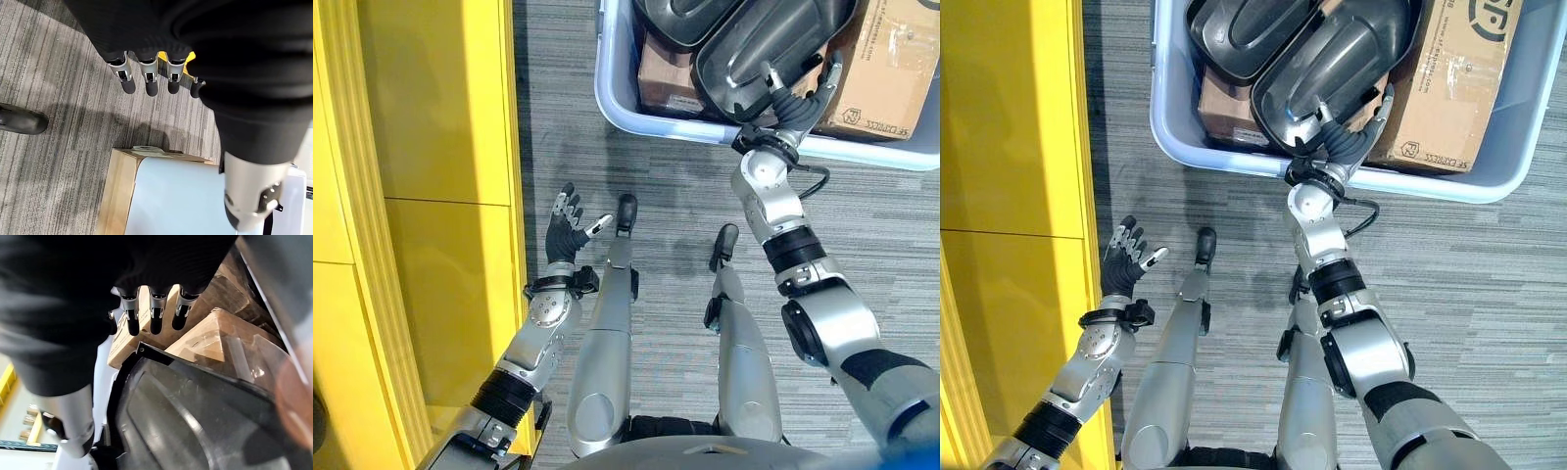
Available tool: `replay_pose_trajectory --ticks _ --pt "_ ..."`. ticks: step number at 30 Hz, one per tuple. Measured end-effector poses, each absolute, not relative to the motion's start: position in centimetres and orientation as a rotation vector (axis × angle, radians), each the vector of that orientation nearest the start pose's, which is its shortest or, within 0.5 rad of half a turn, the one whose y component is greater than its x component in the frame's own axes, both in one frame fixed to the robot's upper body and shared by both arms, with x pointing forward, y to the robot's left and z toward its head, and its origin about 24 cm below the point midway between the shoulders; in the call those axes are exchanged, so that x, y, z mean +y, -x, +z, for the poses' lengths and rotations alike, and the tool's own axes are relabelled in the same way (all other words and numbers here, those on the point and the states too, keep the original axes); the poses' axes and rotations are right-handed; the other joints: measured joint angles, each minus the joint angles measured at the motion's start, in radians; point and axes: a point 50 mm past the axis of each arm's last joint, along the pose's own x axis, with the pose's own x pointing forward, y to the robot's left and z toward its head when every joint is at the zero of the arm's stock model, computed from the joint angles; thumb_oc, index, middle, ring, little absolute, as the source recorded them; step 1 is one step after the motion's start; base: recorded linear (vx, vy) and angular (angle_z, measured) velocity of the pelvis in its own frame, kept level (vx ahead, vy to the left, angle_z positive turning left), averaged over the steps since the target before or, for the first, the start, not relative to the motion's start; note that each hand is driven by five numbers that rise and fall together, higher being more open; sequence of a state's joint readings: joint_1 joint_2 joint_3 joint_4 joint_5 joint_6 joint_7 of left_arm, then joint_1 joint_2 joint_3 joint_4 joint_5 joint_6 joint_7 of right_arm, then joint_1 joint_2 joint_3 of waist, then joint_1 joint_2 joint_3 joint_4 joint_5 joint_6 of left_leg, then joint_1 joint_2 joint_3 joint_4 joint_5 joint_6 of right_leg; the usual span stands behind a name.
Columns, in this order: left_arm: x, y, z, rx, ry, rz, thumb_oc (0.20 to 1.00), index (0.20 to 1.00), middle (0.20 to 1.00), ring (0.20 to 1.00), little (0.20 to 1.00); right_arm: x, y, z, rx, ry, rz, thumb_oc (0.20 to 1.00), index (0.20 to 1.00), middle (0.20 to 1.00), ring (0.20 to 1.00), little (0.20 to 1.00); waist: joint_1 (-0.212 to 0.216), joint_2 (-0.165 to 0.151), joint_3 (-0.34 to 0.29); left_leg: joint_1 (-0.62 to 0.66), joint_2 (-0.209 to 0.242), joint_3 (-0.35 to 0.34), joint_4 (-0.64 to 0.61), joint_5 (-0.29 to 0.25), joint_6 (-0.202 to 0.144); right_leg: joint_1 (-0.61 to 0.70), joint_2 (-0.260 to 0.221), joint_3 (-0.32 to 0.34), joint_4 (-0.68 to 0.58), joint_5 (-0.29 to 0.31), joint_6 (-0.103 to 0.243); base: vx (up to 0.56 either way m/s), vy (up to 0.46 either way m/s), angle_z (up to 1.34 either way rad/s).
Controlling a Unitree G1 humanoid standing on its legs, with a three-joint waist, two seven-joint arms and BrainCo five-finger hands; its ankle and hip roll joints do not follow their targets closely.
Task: Move parts from the plastic box to the shelf.
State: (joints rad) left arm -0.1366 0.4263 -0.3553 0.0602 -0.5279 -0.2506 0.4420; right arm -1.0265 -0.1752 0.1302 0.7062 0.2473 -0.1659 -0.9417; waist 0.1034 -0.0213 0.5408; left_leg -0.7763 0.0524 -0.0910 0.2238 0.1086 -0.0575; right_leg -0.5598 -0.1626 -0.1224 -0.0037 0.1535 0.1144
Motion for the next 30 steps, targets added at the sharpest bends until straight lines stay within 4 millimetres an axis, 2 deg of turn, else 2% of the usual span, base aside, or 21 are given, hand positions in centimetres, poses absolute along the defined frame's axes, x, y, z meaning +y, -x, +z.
replay_pose_trajectory --ticks 9,23,27,30 --pt "16.7 -26.8 6.5 -0.119 0.126 0.092 1.000 1.000 1.000 1.000 1.000 -15.2 -41.0 22.6 -0.295 -0.131 -0.694 1.000 1.000 1.000 1.000 1.000 0.024 0.001 0.000 -0.007 -0.001 0.000 0.005 0.000 0.000 -0.008 -0.001 0.000 0.006 0.000 0.000 0.00 0.000 0.00" --pt "16.6 -26.8 6.4 -0.109 0.148 0.089 1.000 1.000 1.000 1.000 1.000 -15.4 -41.6 22.7 -0.231 -0.212 -0.685 1.000 1.000 1.000 1.000 1.000 0.025 0.007 -0.004 -0.007 -0.002 -0.001 0.012 -0.004 -0.006 -0.008 -0.002 0.001 0.013 0.000 0.000 0.00 0.000 0.00" --pt "16.6 -26.8 6.4 -0.105 0.154 0.089 1.000 1.000 1.000 1.000 1.000 -15.5 -41.7 22.7 -0.219 -0.191 -0.687 1.000 1.000 1.000 1.000 1.000 0.026 0.011 -0.006 -0.007 -0.002 -0.001 0.014 -0.004 -0.006 -0.008 -0.002 0.001 0.015 0.000 0.000 0.00 0.000 0.00" --pt "16.6 -26.8 6.4 -0.105 0.155 0.088 1.000 1.000 1.000 1.000 1.000 -16.2 -41.9 22.5 -0.192 -0.134 -0.678 1.000 1.000 1.000 1.000 1.000 0.030 0.029 -0.016 -0.009 -0.003 -0.002 0.020 -0.004 -0.006 -0.007 -0.003 0.001 0.017 -0.001 -0.001 0.00 0.000 0.00"
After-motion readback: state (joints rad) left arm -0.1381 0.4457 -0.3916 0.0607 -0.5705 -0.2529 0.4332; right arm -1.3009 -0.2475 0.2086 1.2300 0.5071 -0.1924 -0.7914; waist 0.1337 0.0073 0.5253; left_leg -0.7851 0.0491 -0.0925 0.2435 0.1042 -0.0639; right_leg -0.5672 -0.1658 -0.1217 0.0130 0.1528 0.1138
